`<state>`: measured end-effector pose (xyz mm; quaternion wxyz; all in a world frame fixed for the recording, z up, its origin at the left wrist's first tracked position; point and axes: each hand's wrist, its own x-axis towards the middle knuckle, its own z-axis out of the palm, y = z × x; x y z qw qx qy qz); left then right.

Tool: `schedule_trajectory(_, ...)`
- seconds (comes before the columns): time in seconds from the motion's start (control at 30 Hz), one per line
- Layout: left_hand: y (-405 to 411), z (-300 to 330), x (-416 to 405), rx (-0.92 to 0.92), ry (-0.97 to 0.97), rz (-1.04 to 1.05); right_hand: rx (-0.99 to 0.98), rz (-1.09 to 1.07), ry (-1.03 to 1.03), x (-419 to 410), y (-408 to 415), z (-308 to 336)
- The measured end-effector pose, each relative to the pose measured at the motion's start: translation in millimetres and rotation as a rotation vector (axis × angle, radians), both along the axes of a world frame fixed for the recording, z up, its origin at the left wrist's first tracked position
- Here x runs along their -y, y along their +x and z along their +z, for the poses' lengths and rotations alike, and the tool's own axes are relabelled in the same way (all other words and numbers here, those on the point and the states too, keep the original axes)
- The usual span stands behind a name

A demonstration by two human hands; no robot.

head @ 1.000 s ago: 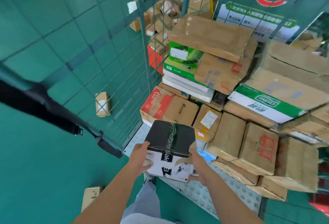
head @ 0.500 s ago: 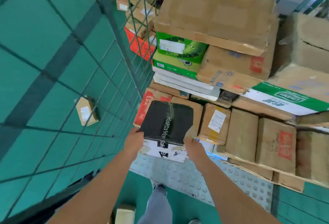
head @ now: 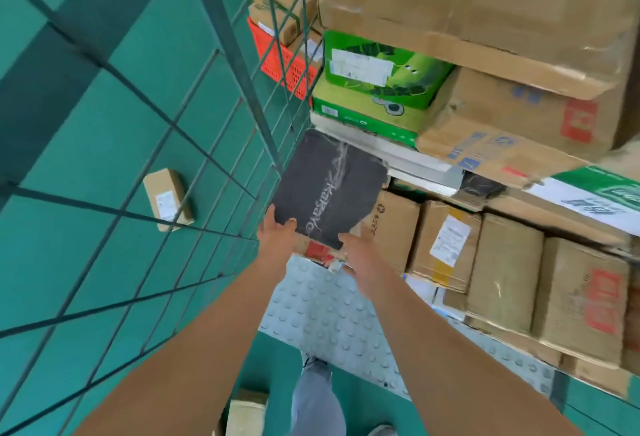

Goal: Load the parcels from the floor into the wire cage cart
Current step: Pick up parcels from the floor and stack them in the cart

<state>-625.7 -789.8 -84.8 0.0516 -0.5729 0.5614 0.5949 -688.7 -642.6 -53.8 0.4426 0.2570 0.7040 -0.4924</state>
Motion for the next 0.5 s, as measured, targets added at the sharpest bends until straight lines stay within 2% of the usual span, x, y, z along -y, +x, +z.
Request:
schedule_trajectory(0.13, 20, 9, -21, -0.079, 0.160, 0.071, 0.050, 0.070, -0.039, -6, 16, 7)
schedule_trajectory(0.27, 39, 31, -46, -0.126, 0.165, 0.006, 0.062, 0.076, -0.053, -23, 31, 23)
schedule_trajectory(0.5, 110, 87, -104, -0.225, 0.208, 0.166, 0.020, 0.195, -0.105, -73, 73, 88)
